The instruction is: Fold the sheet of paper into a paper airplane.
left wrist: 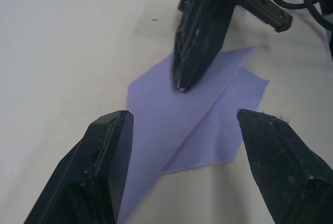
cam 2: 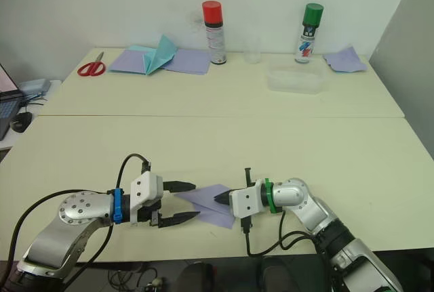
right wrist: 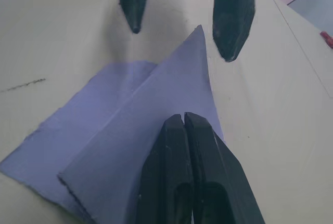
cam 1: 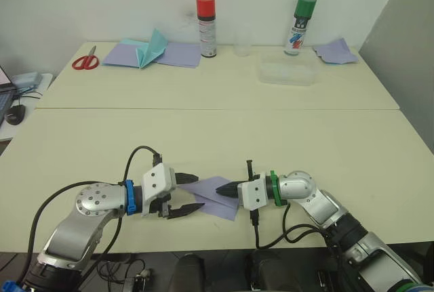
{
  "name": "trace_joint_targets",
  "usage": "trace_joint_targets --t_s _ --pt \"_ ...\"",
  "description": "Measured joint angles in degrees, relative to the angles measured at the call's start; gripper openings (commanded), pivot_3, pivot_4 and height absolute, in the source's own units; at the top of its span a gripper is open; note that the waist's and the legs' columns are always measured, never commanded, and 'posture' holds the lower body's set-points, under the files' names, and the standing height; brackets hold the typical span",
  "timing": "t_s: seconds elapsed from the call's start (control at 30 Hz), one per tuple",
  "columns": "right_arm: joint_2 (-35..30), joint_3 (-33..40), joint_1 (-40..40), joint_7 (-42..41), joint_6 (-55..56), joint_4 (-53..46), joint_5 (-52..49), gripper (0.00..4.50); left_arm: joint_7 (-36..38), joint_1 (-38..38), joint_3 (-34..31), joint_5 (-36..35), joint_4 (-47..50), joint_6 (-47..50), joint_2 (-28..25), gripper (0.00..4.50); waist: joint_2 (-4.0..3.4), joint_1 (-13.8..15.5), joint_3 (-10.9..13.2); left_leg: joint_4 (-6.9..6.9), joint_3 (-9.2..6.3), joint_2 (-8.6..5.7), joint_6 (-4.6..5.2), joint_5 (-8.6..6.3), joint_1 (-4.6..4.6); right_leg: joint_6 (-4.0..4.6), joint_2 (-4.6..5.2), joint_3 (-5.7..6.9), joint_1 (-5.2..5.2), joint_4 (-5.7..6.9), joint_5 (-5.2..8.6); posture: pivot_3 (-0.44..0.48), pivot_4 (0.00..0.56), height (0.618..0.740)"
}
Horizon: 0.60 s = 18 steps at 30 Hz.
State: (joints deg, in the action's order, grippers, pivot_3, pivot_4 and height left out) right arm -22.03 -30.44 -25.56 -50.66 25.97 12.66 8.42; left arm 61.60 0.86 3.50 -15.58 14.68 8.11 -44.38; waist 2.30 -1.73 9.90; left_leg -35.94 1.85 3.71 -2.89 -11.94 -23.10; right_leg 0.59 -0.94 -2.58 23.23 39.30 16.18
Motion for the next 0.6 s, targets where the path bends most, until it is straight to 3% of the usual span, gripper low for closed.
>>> trace_joint_targets --t_s 0.2,0.23,0.3,0.6 --pt "-0.13 0.21 -0.36 -0.26 0.57 1.21 -0.44 0.03 -3.36 4.6 2.51 8.59 -7.4 -11.83 2.01 3.54 0.0 0.07 0.0 -0.02 0.05 -0.02 0.0 0.0 0.02 -0.02 0.01 -0.02 -0.03 0.02 -0.02 0.0 0.15 0.74" --pt "-0.21 0.23 -0.36 -0.31 0.76 1.34 -0.45 0.01 -3.5 4.79 3.0 9.34 -8.24 -13.32 2.15 3.36 0.0 0.07 0.0 -0.02 0.08 -0.02 0.0 0.0 0.02 -0.02 0.02 -0.03 -0.03 0.02 -0.02 0.0 0.15 0.74" --pt "-0.24 0.43 -0.41 -0.39 0.9 1.78 -0.45 0.0 -3.49 5.15 3.75 10.8 -10.03 -15.96 2.2 2.94 0.0 0.05 0.0 -0.01 0.09 -0.02 0.0 0.0 0.02 -0.02 0.02 -0.03 -0.02 0.01 -0.02 0.0 0.15 0.74" --pt "0.1 2.41 -0.73 -0.46 0.0 2.03 -1.22 0.0 -3.32 6.15 4.37 13.4 -13.88 -22.66 1.85 0.1 0.0 0.04 0.0 -0.03 0.07 0.0 0.0 0.0 0.05 0.0 0.02 -0.04 -0.02 0.13 -0.01 0.0 0.15 0.74"
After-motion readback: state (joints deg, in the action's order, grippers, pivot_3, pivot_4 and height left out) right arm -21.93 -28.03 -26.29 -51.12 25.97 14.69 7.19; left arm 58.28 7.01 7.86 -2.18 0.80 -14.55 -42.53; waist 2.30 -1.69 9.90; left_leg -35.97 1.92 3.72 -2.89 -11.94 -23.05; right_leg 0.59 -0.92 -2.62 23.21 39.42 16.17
